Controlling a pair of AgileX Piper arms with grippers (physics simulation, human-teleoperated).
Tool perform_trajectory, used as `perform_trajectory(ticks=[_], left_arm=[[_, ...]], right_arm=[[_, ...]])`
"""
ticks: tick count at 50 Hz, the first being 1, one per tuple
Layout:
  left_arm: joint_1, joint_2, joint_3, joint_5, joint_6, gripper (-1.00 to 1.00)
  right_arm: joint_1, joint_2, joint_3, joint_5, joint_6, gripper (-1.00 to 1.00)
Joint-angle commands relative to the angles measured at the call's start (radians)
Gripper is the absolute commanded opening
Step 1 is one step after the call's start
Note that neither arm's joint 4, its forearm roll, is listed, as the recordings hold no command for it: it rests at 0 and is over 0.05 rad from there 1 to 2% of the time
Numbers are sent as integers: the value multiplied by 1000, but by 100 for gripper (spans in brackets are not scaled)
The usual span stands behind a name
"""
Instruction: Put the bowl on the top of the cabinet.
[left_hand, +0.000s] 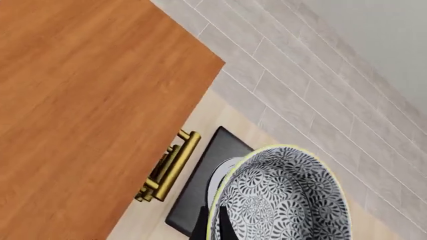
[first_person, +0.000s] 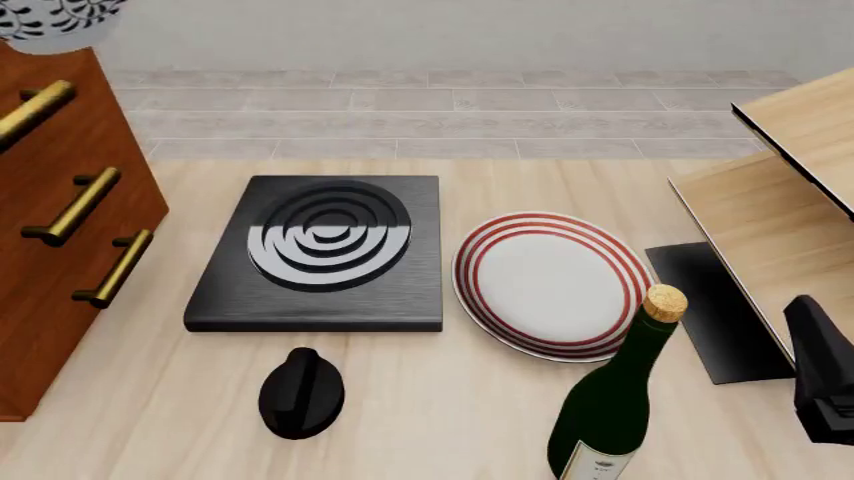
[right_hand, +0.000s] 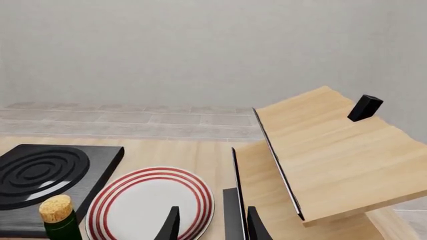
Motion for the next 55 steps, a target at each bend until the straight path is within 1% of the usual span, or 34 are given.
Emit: perform_trajectory(ticks=[1, 3, 7, 12, 17, 23, 25, 35, 43, 55], left_arm=[[87, 10, -56, 29, -11, -100], [109, 14, -70, 36, -15, -100], [125, 20, -81, 41, -18, -100], [161, 28, -97, 49, -37, -100], [193, 32, -115, 52, -35, -100], [222, 37, -95, 39, -42, -100], [244, 42, -97, 38, -37, -100], [292, 55, -104, 33, -38, -100], [339, 68, -87, 17, -37, -100], [380, 75, -87, 16, -48, -100]], right_arm=[[1, 0, 2, -2, 0, 100], [3, 0, 2, -1, -1, 100], [4, 0, 2, -1, -2, 100], [4, 3, 1, -2, -3, 100], [4, 1, 2, 0, -3, 100], [5, 0, 2, 2, -4, 100], [6, 1, 2, 1, -5, 100], [8, 0, 2, 0, -9, 100], [9, 0, -1, 3, -11, 100], [9, 0, -7, 9, -13, 100]])
